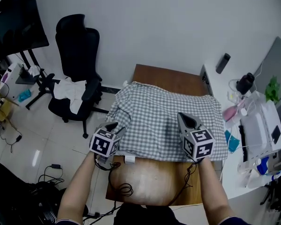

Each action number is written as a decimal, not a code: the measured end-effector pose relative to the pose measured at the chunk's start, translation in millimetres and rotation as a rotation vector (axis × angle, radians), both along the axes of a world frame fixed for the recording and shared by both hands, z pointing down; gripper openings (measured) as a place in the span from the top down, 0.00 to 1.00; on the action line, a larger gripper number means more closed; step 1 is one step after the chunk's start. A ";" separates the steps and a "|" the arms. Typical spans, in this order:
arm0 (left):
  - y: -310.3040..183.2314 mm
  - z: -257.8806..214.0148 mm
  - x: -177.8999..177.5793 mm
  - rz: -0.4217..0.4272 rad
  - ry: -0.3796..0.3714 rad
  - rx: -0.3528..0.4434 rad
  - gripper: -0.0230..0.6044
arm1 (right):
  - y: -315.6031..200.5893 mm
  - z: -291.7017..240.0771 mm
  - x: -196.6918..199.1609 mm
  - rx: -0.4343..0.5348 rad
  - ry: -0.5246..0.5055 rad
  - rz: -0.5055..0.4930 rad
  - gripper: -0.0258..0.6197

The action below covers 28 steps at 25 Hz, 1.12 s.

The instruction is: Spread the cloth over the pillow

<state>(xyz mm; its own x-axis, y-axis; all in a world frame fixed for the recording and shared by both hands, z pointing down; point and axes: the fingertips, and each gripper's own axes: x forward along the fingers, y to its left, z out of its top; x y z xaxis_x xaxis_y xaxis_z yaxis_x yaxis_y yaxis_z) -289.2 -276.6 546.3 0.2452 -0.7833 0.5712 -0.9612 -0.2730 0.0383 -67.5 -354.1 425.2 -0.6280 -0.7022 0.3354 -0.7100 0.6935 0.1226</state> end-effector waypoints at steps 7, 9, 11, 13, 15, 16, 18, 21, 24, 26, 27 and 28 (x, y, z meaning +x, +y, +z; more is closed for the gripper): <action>-3.8 7.6 19.5 -0.008 -0.071 -0.002 0.69 | 5.6 3.4 11.4 -0.009 -0.005 0.019 0.96; -6.3 7.2 22.9 -0.020 -0.096 0.007 0.69 | 7.0 5.0 13.1 -0.012 -0.007 0.022 0.96; -8.3 11.2 24.1 -0.027 -0.128 -0.001 0.69 | 8.2 5.5 13.9 -0.014 -0.010 0.021 0.96; -10.7 18.8 21.6 -0.041 -0.140 -0.027 0.69 | 9.3 5.4 14.3 -0.015 -0.013 0.020 0.96; -12.9 25.6 18.0 -0.057 -0.126 -0.051 0.69 | 10.2 5.5 15.1 -0.016 -0.014 0.021 0.96; -13.8 27.6 16.6 -0.064 -0.116 -0.058 0.69 | 10.5 5.7 15.9 -0.016 -0.014 0.021 0.96; -15.0 26.3 13.6 -0.083 -0.105 -0.053 0.75 | 10.3 5.6 18.1 -0.015 -0.013 0.023 0.96; -16.5 14.4 7.2 -0.120 -0.097 -0.009 0.91 | 8.7 3.5 20.0 -0.011 -0.014 0.025 0.96; -14.4 6.1 -2.5 -0.149 -0.063 0.015 0.92 | 7.8 1.4 19.6 -0.007 -0.015 0.024 0.96; -11.9 1.8 -16.0 -0.181 -0.064 0.020 0.94 | 8.4 0.9 17.4 -0.007 -0.014 0.021 0.96; -10.7 0.4 -24.7 -0.201 -0.068 0.021 0.94 | 8.9 0.9 16.1 -0.007 -0.013 0.018 0.96; -9.6 0.1 -34.8 -0.224 -0.070 0.021 0.94 | 9.5 0.9 14.8 -0.007 -0.013 0.016 0.96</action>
